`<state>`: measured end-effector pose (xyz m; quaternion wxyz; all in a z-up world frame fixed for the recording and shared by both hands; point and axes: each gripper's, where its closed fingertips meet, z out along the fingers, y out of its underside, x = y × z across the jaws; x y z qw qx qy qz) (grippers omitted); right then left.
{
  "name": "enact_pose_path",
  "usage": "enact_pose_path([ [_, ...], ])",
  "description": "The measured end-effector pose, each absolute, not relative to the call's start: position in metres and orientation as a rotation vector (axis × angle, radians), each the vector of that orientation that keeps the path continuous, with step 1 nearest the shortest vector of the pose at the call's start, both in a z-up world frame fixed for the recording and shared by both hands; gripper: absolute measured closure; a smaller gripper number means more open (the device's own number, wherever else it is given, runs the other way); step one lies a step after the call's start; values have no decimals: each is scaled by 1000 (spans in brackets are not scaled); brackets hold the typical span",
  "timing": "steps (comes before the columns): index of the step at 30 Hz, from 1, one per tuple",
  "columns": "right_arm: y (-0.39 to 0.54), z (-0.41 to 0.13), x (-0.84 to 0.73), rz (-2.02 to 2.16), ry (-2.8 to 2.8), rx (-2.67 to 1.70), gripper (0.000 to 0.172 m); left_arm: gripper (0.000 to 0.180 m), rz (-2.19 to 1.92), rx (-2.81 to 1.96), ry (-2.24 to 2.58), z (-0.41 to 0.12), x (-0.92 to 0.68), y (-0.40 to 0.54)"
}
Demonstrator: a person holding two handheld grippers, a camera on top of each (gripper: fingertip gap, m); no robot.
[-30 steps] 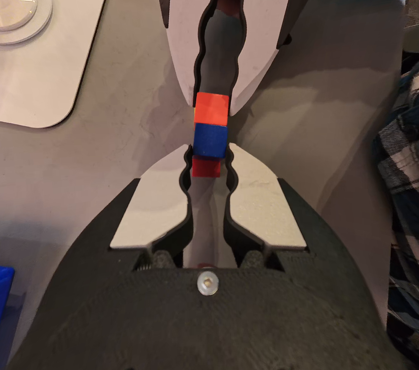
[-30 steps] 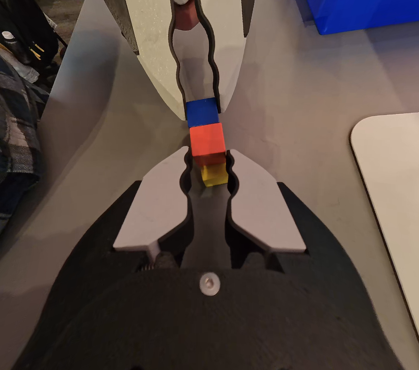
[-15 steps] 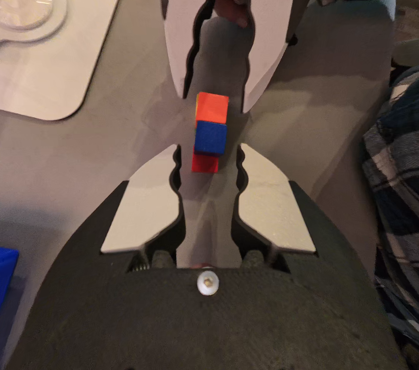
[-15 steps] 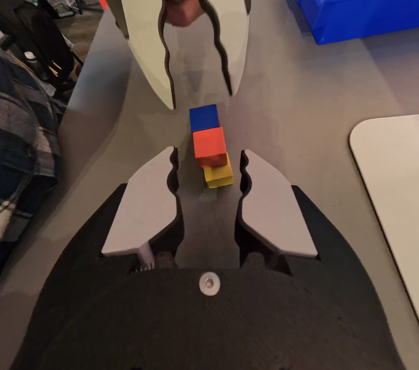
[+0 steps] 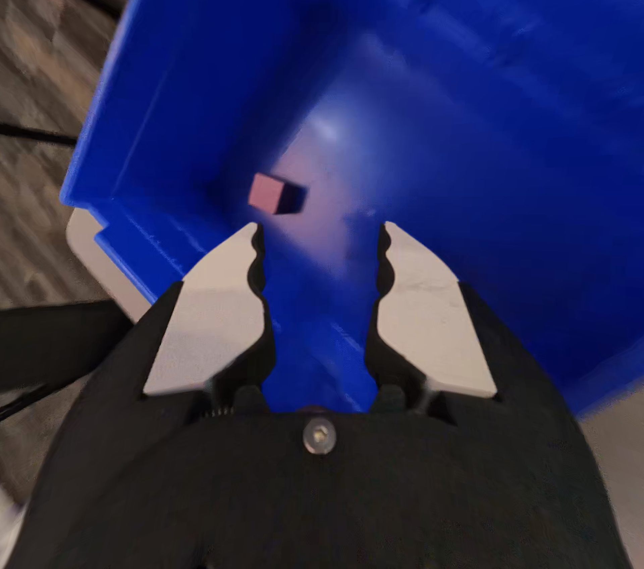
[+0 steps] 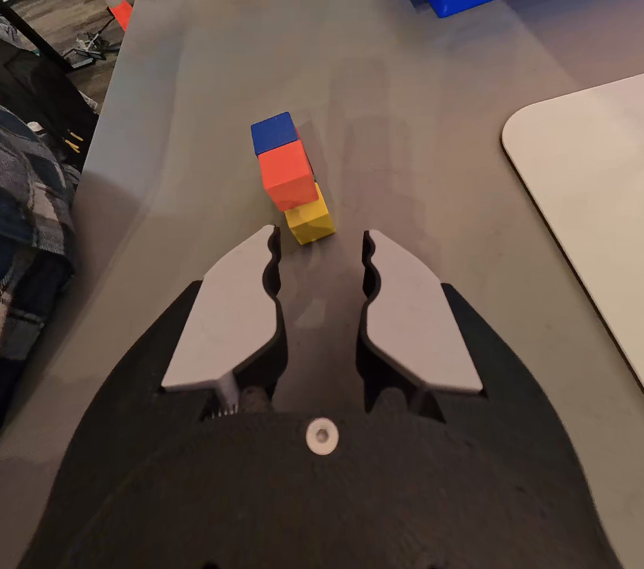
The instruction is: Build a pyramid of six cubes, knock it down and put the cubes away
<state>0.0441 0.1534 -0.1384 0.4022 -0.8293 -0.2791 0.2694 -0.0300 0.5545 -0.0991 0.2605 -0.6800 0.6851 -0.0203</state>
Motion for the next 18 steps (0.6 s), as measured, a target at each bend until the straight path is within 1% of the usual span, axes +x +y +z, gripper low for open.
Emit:
enact_pose_path([
  [2,155,-136,43,682,-704,-2103,127,118,138,-1853,1959,-123,-32,586],
  [4,156,-134,42,687,-709,-2113,127,117,280,-1832,2009,-129,-28,611],
  [5,156,-134,42,685,-710,-2116,128,121,287,-1821,2029,-131,-22,617],
  [7,157,-135,41,689,-708,-2123,128,121,341,-1849,2096,-138,-19,623],
  [12,158,-135,40,708,-698,-2126,129,134,506,-1776,2315,-158,-18,623],
  [13,158,-135,40,711,-698,-2128,130,145,518,-1771,2342,-160,-18,622],
  [14,158,-135,39,716,-698,-2130,130,148,520,-1780,2350,-160,-17,621],
  [18,158,-135,38,733,-696,-2130,132,151,479,-1831,2325,-157,-18,617],
])
